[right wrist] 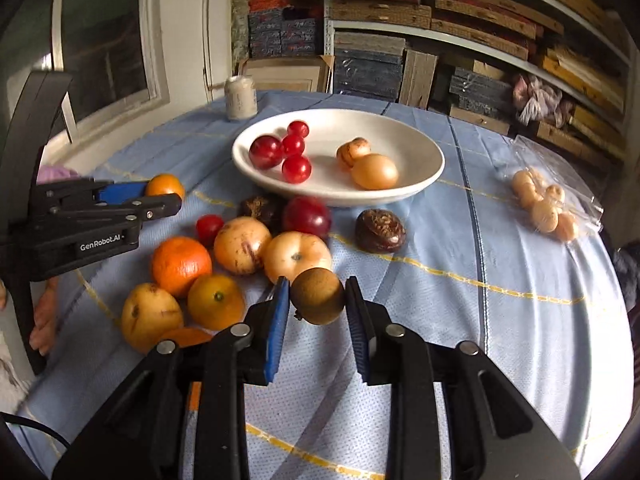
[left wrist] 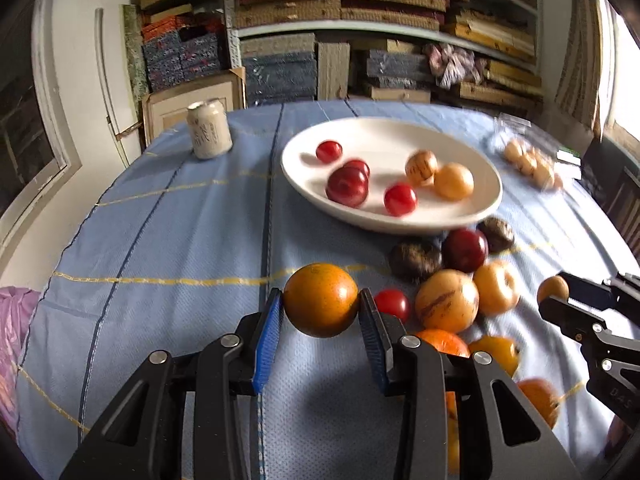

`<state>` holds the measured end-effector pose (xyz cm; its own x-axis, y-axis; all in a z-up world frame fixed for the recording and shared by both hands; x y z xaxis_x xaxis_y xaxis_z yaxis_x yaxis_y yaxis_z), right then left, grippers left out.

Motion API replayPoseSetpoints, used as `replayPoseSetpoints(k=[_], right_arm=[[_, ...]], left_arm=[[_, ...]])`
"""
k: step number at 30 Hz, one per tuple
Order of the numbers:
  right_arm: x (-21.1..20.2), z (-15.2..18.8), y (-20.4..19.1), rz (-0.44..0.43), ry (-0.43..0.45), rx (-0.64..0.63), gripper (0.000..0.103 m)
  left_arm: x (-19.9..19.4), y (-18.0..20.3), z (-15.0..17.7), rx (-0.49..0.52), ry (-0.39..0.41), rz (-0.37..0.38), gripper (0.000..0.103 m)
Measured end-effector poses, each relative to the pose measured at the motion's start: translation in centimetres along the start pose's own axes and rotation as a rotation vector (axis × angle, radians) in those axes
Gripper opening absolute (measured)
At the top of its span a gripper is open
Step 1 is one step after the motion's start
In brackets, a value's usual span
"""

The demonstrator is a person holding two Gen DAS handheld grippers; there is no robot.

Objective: Organize fruits
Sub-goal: 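Lower the persimmon and brown fruit onto the white plate and open both tools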

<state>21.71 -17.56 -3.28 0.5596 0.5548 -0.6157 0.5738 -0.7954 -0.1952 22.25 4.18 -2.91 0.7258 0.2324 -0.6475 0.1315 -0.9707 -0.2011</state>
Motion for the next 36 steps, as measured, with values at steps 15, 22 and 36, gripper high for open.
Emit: replayPoseSetpoints(k=[15,22,36], right_arm=[[0.4,-13.9,4.9,-0.108,0.179,0.155,0.028],[8.5,-11.0,5.4,-0.089,-0.040,0.108,0.028],[9.1,-10.3,5.8,-0.099,-0.046,0.132,0.040]], left_arm=[[3.1,3.5,-11.9,-0.046,0.014,0.003,0.039],[9.1,5.4,-12.8,-0.033,-0.071,0.018,0.039],[9.7,4.9,-13.2,-0.063,-0.062,0.047,0.060]])
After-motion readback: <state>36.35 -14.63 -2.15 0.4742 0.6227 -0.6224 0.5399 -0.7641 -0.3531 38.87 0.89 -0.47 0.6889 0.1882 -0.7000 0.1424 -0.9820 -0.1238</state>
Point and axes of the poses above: each gripper's, at about its wrist camera, not at the fingertips, and x roughly the way its jaws point, y to its right, z to its underside, the point moved 4 cm from there along x, roughly the way its jaws point, and after that the axes turned 14 degrees about -z, right-handed, at the moved point
